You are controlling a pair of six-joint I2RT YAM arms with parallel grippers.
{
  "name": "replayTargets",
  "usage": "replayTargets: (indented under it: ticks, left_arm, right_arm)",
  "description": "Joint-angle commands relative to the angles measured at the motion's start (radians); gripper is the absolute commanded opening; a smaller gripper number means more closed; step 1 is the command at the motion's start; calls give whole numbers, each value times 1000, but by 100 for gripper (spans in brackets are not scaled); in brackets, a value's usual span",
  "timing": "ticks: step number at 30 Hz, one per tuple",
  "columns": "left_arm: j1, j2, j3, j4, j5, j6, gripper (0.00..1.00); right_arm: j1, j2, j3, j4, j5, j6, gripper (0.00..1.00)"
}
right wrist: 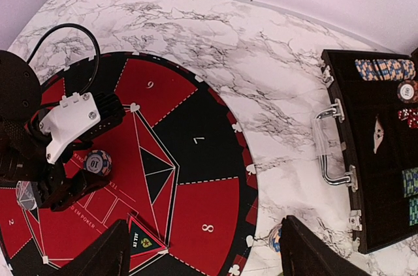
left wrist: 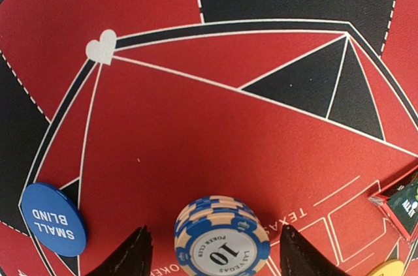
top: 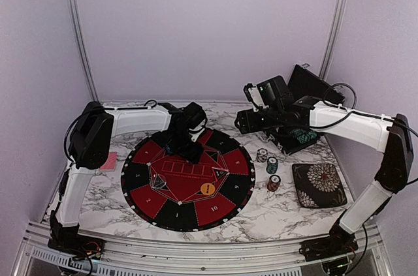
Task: Distribute texas hold em gaming equipment
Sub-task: Move the pile of poker chips to the small blind area.
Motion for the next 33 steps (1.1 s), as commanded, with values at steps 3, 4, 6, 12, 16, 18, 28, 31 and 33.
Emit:
replayTargets:
  ticks: [3, 4, 6, 12, 16, 18, 28, 31, 33]
  left_arm:
    - [-16, 23, 19, -35, -17, 13, 63]
    - [-17, 24, 19, -35, -18, 13, 62]
    - [-19, 25, 20, -35, -20, 15, 60]
    - [-20, 35, 24, -36, -27, 14, 54]
    - [-20, 35, 18, -37, -33, 14, 50]
    - [-19, 33, 13, -36, -34, 13, 49]
    - [-20, 21, -21, -31, -57, -3, 38]
    - [-20, 11, -45, -22, -62, -17, 36]
    - [-19, 0, -64, -9, -66, -26, 34]
  right_arm:
    - [-4, -29, -9, 11, 15, 8, 76]
    - [-4, -29, -11, 13, 15, 8, 76]
    - [-4, -29, -11, 13, 15, 8, 76]
    - [-4, -31, -15, 15, 8, 9, 76]
    - [-5, -29, -16, 15, 7, 8, 76]
    - [-4, -28, -17, 16, 6, 8, 76]
    - [-4, -23, -25, 32, -8, 11, 76]
    - [-5, -23, -30, 35, -8, 11, 76]
    - [-4, -23, -36, 37, -9, 12, 76]
